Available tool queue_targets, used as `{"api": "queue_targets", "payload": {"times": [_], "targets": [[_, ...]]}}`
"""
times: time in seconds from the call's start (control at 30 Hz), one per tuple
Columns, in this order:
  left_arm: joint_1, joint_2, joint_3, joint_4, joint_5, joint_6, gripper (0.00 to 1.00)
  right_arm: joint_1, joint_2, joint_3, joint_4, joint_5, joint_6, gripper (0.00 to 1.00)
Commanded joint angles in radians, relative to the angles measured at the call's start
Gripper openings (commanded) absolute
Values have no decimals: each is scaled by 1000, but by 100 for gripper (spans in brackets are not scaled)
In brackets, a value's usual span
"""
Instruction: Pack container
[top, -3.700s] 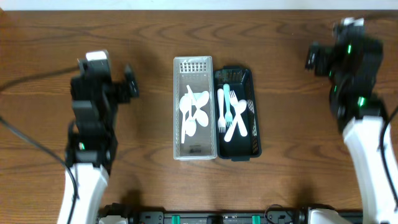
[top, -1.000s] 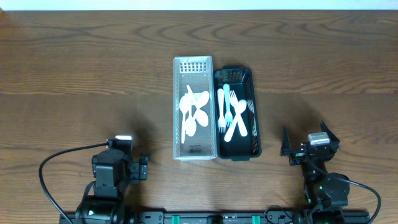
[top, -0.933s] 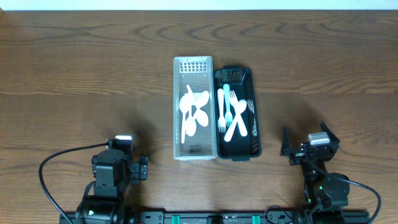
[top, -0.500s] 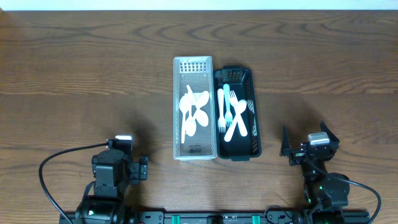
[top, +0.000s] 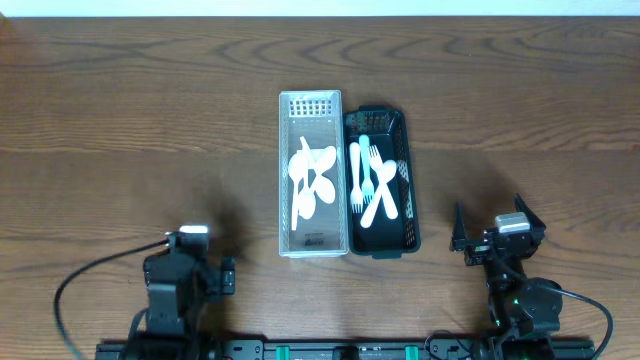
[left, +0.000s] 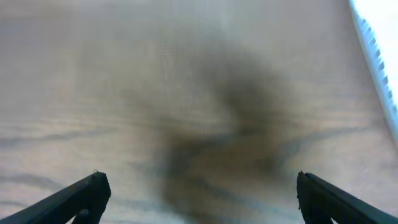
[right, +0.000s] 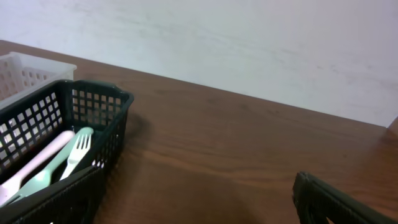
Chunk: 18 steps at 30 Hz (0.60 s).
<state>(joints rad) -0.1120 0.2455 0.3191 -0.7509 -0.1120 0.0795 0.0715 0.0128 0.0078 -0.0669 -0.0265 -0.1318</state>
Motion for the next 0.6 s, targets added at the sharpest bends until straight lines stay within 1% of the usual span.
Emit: {"api": "queue_targets", "payload": {"times": [0.0, 0.13, 0.27, 0.37, 0.43, 0.57], "targets": [[6, -117, 2, 21, -4, 6, 98, 8, -7, -2, -4, -8, 15, 99], [6, -184, -40, 209, -4, 6, 98, 8, -7, -2, -4, -8, 15, 99], [6, -192, -107, 452, -4, 6, 98, 8, -7, -2, -4, -8, 15, 99], [6, -198, -161, 587, 6, 6, 98, 8, -7, -2, -4, -8, 15, 99], [6, -214, -201, 655, 32, 6, 98, 8, -7, -2, -4, -8, 15, 99], [6, -244, -273, 742, 109, 6, 98, 8, -6, -2, -4, -8, 15, 99]]}}
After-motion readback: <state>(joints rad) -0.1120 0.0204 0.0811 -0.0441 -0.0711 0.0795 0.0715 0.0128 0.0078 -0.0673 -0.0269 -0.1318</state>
